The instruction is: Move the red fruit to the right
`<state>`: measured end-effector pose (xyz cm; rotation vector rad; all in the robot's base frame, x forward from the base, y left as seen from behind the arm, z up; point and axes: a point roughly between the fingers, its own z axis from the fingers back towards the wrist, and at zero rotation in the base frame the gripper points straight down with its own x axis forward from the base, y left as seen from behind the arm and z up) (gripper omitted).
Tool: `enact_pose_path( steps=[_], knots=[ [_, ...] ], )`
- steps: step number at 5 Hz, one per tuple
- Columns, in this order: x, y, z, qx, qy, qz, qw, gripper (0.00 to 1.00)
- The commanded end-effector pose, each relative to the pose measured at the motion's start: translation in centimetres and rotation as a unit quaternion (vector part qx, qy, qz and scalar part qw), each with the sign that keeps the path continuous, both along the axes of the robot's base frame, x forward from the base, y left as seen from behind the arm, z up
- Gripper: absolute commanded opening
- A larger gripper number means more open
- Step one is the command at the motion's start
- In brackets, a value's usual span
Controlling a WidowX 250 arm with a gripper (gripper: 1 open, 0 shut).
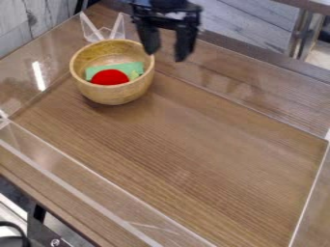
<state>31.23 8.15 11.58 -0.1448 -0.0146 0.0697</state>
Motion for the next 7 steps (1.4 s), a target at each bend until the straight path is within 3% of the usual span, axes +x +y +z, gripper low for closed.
enact_pose_path(
  steps=[1,2,4,5,7],
  knots=[
    [-0.4,3.0,3.3,0.019,-0.049,-0.045,0.9976,1.00],
    [-0.4,4.4,3.4,0.025,-0.052,-0.084,0.9948,1.00],
    [-1.5,6.3,1.5,0.024,-0.032,-0.102,0.9939,1.00],
    [-2.0,5.2,0.0,0.023,-0.024,-0.073,0.9968,1.00],
    [-2.3,3.0,-2.7,0.019,-0.027,-0.030,0.9990,1.00]
  ],
)
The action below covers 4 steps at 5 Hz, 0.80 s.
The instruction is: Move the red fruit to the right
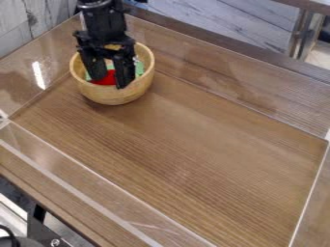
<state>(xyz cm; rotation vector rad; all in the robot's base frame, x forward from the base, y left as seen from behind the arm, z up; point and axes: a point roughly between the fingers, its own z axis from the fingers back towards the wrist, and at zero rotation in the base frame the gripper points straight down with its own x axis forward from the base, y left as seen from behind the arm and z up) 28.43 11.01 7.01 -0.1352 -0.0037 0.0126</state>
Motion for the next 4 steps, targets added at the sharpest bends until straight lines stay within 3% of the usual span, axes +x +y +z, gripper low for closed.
enact_pose_path(
  steps=[1,2,4],
  knots=[
    [0.6,0.2,2.5,0.014,-0.035,0.009,0.9992,1.00],
    [0.6,0.4,3.2,0.014,-0.039,0.016,0.9990,1.00],
    [1.9,2.0,5.2,0.013,-0.039,0.035,0.9985,1.00]
  ],
)
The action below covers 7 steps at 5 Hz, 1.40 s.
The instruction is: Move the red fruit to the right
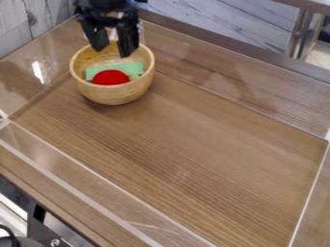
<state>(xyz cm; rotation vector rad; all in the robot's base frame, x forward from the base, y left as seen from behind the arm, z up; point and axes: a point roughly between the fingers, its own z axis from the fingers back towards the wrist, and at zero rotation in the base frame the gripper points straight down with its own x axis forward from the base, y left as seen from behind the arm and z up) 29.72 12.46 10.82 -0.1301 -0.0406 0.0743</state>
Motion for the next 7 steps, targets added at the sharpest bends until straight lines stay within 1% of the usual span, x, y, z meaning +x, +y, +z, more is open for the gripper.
enact_pose_path(
  steps=[1,2,3,4,5,6,7],
  knots=[
    [0.5,0.9,-0.3,0.014,-0.019,-0.017,0.9996,1.00],
    [0.6,1.3,-2.0,0.015,-0.016,-0.032,0.9993,1.00],
    [0.7,2.3,-3.3,0.016,-0.011,-0.010,0.9998,1.00],
    [1.2,2.5,-3.9,0.018,-0.007,-0.038,0.9991,0.00],
    [1.6,2.7,-4.3,0.020,-0.002,-0.069,0.9975,0.00],
    [1.8,1.9,-4.9,0.017,0.008,-0.042,0.9989,1.00],
    [2.0,1.2,-5.4,0.015,0.018,-0.015,0.9996,1.00]
  ],
)
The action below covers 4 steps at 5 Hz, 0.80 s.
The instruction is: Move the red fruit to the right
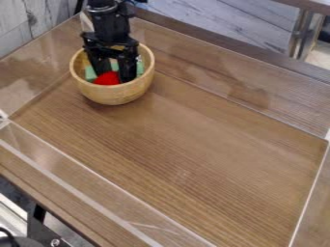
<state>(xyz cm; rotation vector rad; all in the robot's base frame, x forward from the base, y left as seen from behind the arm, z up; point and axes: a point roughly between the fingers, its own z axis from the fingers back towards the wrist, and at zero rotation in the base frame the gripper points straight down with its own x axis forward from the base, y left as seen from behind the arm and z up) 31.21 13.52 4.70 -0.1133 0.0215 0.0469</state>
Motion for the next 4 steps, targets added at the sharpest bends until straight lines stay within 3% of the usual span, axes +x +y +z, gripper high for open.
enact_pose_path(
  steps=[1,2,3,4],
  knots=[
    [0.4,0.6,0.4,0.007,-0.009,-0.016,0.9998,0.00],
    [0.3,1.1,0.3,0.004,-0.007,-0.033,0.9994,0.00],
    [0.6,1.5,-0.5,0.000,0.001,-0.053,0.9986,1.00],
    [0.9,1.9,-1.3,-0.005,0.007,-0.071,0.9974,1.00]
  ],
)
